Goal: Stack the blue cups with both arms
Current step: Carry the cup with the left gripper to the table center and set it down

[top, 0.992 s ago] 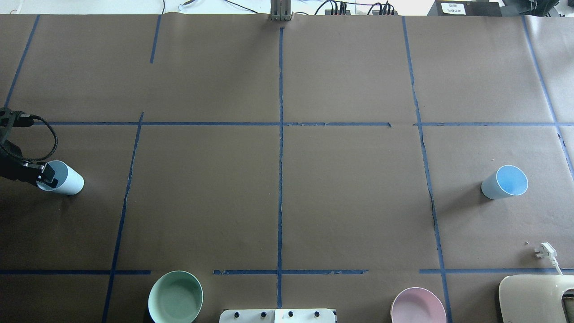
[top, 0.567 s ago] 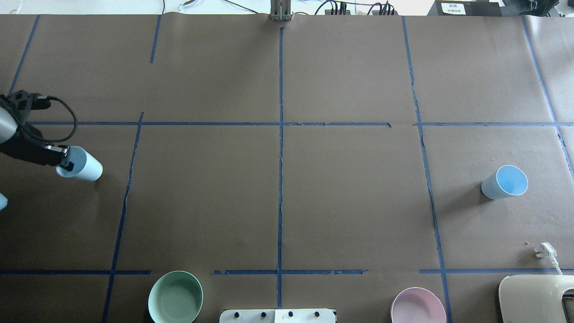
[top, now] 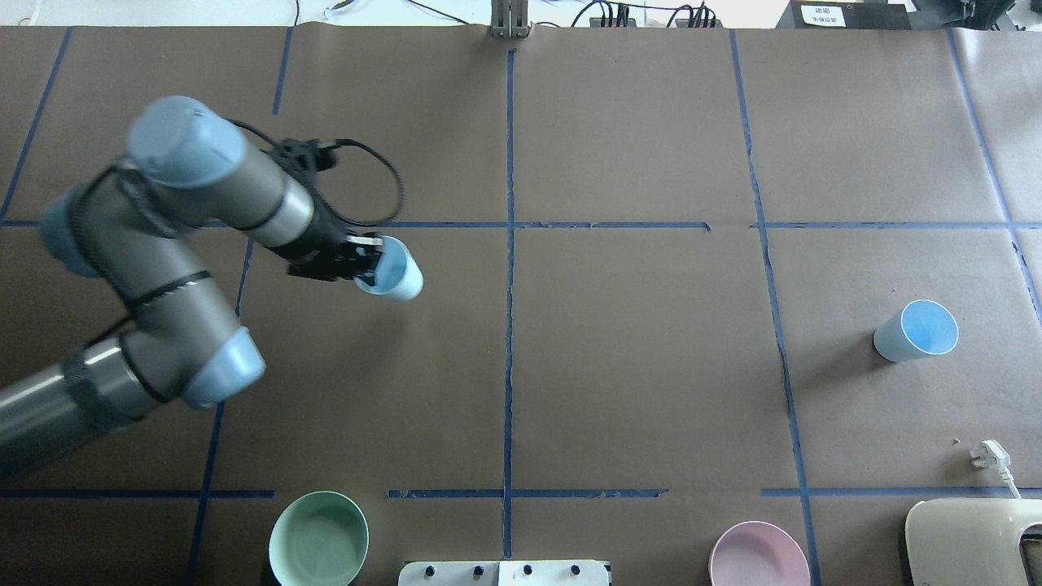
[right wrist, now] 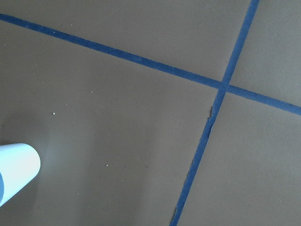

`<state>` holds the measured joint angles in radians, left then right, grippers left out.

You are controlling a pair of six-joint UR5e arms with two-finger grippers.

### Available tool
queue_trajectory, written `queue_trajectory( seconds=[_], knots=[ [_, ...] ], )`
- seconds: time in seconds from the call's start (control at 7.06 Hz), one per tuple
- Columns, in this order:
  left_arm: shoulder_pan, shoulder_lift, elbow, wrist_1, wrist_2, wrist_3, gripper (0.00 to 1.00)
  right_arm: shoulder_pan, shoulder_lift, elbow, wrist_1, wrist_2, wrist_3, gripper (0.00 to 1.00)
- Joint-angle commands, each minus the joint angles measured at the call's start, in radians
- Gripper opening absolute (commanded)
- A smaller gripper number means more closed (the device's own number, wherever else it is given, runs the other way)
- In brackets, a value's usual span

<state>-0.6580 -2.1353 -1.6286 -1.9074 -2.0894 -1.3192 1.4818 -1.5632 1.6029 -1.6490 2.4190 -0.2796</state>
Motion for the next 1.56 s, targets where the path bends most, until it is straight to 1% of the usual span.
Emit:
queue_trajectory(
  seconds=[0.0, 0.14, 0.42, 0.57, 0.71, 0.85, 0.99, 1.13, 1.28, 1.42],
  knots=[
    [0.106, -0.204, 0.151, 0.045, 0.146, -0.032, 0.0, -0.005, 0.0, 0.0, 0.0, 0.0, 0.003, 1.0],
    [0.112, -0.215, 0.173, 0.045, 0.153, -0.031, 0.0, -0.006, 0.0, 0.002, 0.0, 0.002, 0.006, 1.0],
    [0.132, -0.218, 0.182, 0.047, 0.187, -0.031, 0.0, -0.011, 0.0, 0.002, 0.0, 0.003, 0.013, 1.0],
    [0.149, -0.221, 0.182, 0.047, 0.205, -0.031, 0.04, -0.012, 0.0, 0.005, 0.0, 0.003, 0.013, 1.0],
    [0.149, -0.222, 0.181, 0.054, 0.216, -0.032, 0.36, -0.015, 0.0, 0.008, 0.0, 0.003, 0.014, 1.0],
    [0.147, -0.219, 0.17, 0.056, 0.239, -0.037, 0.99, -0.02, 0.002, 0.009, 0.0, 0.005, 0.014, 1.0],
    [0.144, -0.216, 0.129, 0.057, 0.247, -0.037, 1.0, -0.056, 0.003, 0.032, 0.002, 0.005, 0.084, 1.0],
    [0.115, -0.207, 0.052, 0.088, 0.244, -0.037, 1.0, -0.104, 0.0, 0.081, 0.049, 0.003, 0.249, 1.0],
    [0.077, -0.184, -0.015, 0.114, 0.239, -0.034, 1.0, -0.141, -0.027, 0.084, 0.192, 0.005, 0.439, 1.0],
    [0.027, -0.163, -0.036, 0.114, 0.209, -0.032, 1.0, -0.206, -0.09, 0.098, 0.429, -0.001, 0.659, 1.0]
  ],
)
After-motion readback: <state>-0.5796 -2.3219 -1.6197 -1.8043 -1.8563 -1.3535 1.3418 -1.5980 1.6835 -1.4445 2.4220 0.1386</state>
